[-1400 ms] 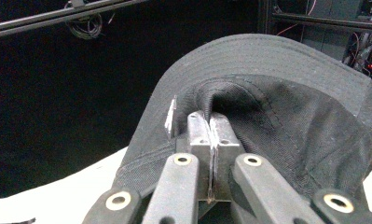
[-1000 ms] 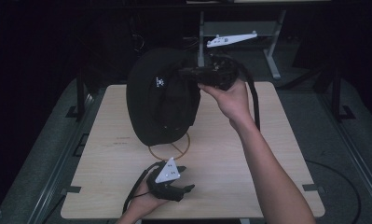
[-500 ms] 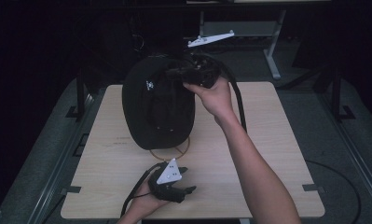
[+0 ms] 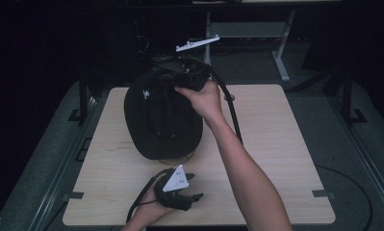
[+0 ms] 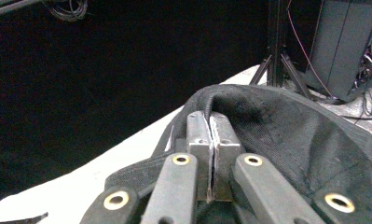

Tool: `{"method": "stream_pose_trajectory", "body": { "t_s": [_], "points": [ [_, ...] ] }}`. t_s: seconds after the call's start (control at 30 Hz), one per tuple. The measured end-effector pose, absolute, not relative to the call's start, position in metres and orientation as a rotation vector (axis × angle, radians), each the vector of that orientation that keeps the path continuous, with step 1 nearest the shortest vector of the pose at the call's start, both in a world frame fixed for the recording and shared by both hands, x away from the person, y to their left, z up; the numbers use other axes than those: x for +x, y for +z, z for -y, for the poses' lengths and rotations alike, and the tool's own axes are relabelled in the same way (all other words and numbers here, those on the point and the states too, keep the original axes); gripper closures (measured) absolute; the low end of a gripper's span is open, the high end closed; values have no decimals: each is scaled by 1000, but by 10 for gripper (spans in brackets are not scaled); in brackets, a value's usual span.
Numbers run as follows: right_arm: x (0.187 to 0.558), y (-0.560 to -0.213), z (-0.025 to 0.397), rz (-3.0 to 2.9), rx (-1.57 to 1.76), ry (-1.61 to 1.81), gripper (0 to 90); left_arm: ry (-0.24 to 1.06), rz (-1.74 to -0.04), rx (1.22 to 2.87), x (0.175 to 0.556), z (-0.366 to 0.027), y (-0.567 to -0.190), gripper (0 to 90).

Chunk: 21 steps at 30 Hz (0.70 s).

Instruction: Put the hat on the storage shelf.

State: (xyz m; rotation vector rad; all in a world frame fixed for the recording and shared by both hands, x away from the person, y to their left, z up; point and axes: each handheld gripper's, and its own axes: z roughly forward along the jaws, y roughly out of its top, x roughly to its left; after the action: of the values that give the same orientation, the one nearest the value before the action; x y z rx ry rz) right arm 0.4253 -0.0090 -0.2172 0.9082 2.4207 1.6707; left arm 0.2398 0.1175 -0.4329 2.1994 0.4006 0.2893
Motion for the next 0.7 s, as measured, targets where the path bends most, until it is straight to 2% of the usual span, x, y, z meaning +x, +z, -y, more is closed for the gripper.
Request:
{"method": "stream_pose_trajectory", "body": {
  "t_s": [0.3,0.4,0.63,0.7],
  "points": [
    [430,-223,3,-2411,929,1672,874,294,-375,2214,238,-115,-434,326],
    [431,-225,3,-2398,940,1694,826,290,-378,2212,238,-114,-435,326],
    [428,-229,13,-2404,919,1684,802,287,-374,2216,236,-114,-434,326],
    [426,-228,17,-2396,920,1692,767,289,-375,2213,237,-114,-435,326]
  ]
}}
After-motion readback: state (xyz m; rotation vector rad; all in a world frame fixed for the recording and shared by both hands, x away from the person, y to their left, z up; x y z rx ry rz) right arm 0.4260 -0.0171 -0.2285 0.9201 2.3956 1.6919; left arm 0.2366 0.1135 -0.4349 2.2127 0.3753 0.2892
